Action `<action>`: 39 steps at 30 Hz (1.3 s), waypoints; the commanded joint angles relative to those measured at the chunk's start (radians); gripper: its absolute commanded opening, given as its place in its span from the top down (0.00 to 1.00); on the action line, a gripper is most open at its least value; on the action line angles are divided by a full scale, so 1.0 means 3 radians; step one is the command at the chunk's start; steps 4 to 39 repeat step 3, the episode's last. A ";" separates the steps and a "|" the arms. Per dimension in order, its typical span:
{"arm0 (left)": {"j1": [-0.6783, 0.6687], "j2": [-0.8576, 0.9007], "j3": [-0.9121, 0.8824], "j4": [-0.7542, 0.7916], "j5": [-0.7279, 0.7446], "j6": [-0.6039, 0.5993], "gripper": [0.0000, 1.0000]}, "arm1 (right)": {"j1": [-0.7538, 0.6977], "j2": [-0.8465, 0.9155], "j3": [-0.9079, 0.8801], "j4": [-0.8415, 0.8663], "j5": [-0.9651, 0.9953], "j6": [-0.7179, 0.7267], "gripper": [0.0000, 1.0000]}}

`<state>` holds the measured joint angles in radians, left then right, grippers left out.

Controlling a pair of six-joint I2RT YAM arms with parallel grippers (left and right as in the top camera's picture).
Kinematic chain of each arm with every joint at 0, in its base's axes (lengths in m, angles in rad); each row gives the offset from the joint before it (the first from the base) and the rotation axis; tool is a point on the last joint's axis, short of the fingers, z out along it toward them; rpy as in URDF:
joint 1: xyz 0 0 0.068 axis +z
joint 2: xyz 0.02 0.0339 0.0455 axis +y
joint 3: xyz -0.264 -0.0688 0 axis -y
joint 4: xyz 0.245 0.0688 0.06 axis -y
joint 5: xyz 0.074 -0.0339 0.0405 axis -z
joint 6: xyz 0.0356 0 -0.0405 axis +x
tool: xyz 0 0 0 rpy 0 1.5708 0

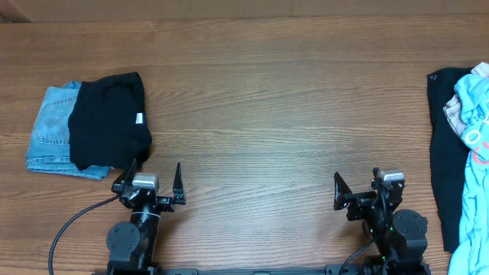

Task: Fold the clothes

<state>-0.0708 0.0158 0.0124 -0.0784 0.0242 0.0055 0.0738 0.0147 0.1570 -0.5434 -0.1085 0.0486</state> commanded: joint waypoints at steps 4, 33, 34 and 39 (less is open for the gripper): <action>-0.0003 -0.0041 -0.0025 0.0010 -0.0043 -0.0031 0.00 | 0.0011 -0.0039 -0.0031 0.0003 -0.0027 0.0013 0.00; -0.0003 -0.0041 -0.0025 0.0010 -0.0043 -0.0031 0.00 | 0.0011 -0.0039 -0.0031 0.0003 -0.0027 0.0013 0.00; -0.0003 -0.0041 -0.0025 0.0010 -0.0043 -0.0031 0.00 | 0.0011 -0.0039 -0.0031 0.0003 -0.0027 0.0013 0.00; -0.0003 -0.0041 -0.0025 0.0010 -0.0043 -0.0031 0.00 | 0.0011 -0.0039 -0.0031 0.0003 -0.0027 0.0013 0.00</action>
